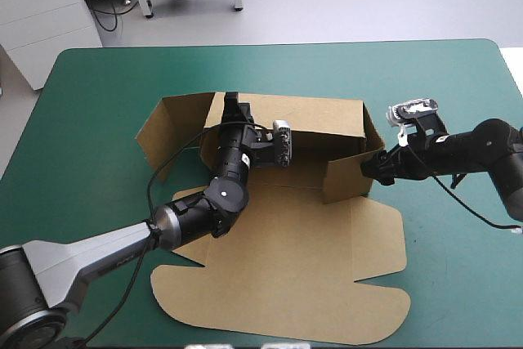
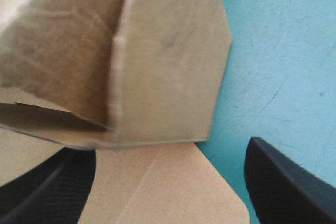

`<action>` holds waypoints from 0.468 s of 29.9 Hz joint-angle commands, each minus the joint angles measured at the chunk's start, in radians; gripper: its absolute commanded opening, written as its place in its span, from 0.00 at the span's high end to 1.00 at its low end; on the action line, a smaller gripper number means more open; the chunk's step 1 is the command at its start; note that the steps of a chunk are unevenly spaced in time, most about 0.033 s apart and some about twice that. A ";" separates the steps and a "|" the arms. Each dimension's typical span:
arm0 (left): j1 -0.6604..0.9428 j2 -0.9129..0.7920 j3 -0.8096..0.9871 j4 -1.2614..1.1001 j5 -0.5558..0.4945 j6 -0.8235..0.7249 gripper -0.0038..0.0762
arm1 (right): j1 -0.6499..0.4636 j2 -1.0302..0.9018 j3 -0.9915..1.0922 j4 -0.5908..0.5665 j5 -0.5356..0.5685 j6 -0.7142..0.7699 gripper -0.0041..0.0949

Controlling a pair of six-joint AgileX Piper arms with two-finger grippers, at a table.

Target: Fold the box

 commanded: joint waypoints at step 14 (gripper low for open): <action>-0.006 -0.039 -0.030 0.095 0.043 -0.012 0.99 | 0.014 -0.035 0.036 0.162 -0.136 -0.166 0.24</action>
